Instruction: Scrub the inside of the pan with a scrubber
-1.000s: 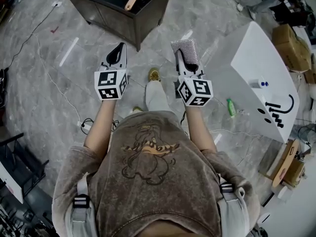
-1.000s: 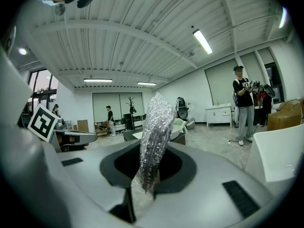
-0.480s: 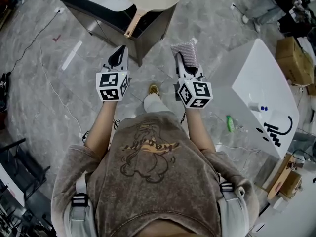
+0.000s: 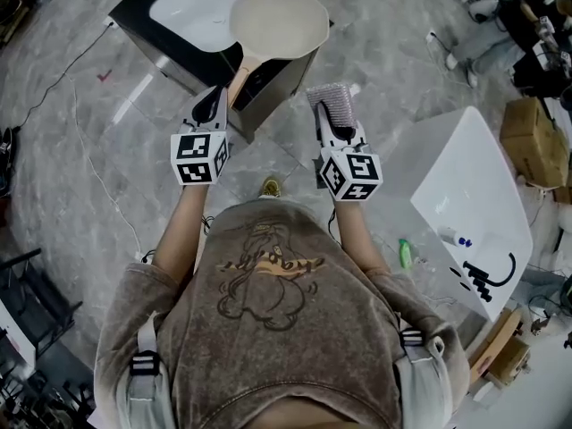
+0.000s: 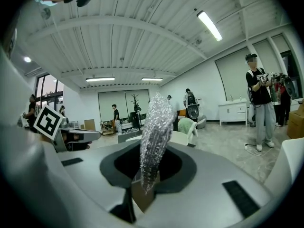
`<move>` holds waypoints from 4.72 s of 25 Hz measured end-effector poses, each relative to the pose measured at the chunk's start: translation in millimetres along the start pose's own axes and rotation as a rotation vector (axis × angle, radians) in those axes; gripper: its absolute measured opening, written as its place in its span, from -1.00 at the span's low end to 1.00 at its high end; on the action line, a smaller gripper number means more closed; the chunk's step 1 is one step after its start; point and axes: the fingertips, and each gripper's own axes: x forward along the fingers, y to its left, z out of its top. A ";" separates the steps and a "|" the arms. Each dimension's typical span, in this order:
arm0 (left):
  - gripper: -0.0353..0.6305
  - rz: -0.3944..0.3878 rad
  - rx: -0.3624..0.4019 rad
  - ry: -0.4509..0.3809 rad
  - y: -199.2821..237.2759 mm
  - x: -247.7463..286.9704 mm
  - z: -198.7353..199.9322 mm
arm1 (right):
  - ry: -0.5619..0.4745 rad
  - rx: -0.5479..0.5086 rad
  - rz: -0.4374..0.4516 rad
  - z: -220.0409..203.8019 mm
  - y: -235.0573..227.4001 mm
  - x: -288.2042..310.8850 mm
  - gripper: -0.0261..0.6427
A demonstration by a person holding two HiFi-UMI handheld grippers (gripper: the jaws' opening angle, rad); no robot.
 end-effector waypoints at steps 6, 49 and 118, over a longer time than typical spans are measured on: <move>-0.83 0.028 -0.005 0.023 19.4 34.0 3.6 | 0.030 0.003 0.041 3.2 -13.4 42.7 -0.68; 0.12 -0.302 -0.047 0.656 9.7 183.0 -107.8 | 0.088 -0.005 0.088 31.6 -53.7 219.9 -0.68; -0.14 -0.347 -0.223 0.728 -1.1 190.0 -115.6 | 0.765 -0.609 0.544 -109.3 10.2 440.8 -0.69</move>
